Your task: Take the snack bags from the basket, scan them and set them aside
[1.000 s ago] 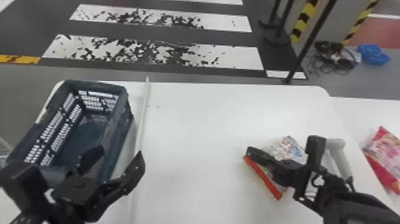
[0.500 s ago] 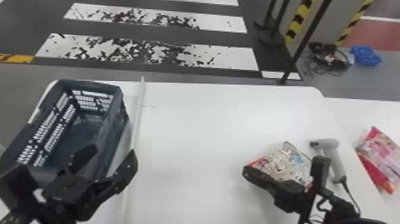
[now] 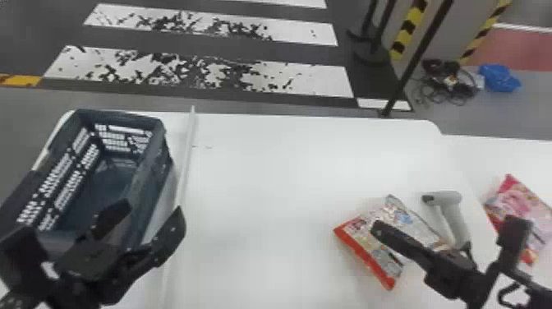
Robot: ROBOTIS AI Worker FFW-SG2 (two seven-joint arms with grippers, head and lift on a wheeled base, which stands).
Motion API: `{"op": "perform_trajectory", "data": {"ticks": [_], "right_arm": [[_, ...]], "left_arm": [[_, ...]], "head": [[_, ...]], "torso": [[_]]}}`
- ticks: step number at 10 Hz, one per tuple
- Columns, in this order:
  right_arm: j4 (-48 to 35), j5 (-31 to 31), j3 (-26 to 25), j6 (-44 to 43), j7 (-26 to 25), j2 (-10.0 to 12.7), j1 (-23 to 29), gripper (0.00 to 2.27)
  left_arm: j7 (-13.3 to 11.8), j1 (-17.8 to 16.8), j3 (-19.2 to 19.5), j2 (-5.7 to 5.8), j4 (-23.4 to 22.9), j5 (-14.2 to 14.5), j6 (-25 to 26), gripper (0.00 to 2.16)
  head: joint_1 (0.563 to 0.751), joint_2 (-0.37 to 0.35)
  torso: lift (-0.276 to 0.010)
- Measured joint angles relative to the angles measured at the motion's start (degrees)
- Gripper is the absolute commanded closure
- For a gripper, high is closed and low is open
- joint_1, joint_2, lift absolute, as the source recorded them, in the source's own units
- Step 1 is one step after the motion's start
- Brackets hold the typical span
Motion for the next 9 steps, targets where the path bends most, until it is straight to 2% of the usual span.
{"op": "perform_trajectory", "data": {"ticks": [2, 4, 6, 9], "right_arm": [[-2.1, -1.3, -7.1, 8.3, -2.5, 0.1, 0.2, 2.24], [-1.8, -1.9, -11.7, 13.9, -2.6, -0.8, 0.2, 2.24], [0.3, -1.9, -13.1, 14.8, -2.6, -2.3, 0.4, 2.24], [10.0, 0.7, -11.2, 12.5, -2.6, -5.7, -2.8, 2.24]], "left_arm": [[-0.6, -0.3, -0.1, 0.0, 0.6, 0.1, -0.3, 0.04], [-1.2, -0.9, -0.8, 0.0, 1.8, 0.2, -0.5, 0.04], [-1.3, -1.4, -1.3, 0.0, 3.0, 0.1, -0.8, 0.04], [-1.3, -1.5, -1.3, 0.08, 3.2, 0.0, -1.0, 0.04]], "head": [[0.695, -0.253], [0.695, -0.343], [0.695, -0.35], [0.695, -0.35]], "torso": [[-0.075], [-0.075], [-0.075], [-0.075]]}}
